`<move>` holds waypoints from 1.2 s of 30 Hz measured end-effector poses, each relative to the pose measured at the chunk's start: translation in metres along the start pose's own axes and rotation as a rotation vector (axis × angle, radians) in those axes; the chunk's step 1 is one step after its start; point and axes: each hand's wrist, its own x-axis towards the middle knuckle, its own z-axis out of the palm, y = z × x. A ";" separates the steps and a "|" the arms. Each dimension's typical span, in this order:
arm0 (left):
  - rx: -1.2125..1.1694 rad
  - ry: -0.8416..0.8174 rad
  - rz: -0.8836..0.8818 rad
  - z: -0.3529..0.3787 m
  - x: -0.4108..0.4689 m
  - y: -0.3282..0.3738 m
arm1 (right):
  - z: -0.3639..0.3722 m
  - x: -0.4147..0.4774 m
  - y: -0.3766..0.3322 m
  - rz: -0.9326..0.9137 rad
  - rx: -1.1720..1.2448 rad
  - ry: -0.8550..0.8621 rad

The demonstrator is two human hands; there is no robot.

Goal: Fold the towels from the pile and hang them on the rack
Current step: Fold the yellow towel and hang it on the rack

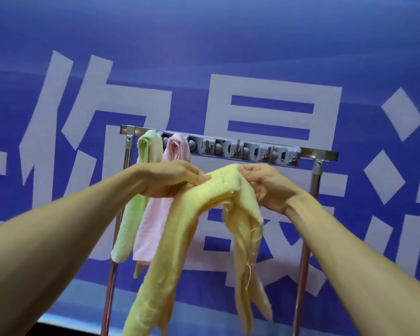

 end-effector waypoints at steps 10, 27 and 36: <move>0.270 0.451 0.364 -0.039 0.054 0.024 | 0.000 0.083 -0.017 -0.100 0.269 0.347; 1.100 1.047 0.258 -0.079 0.124 0.005 | -0.006 0.151 0.029 -0.065 -0.888 0.828; 1.610 0.796 0.303 -0.067 0.113 -0.005 | 0.001 0.135 0.034 -0.078 -0.881 0.713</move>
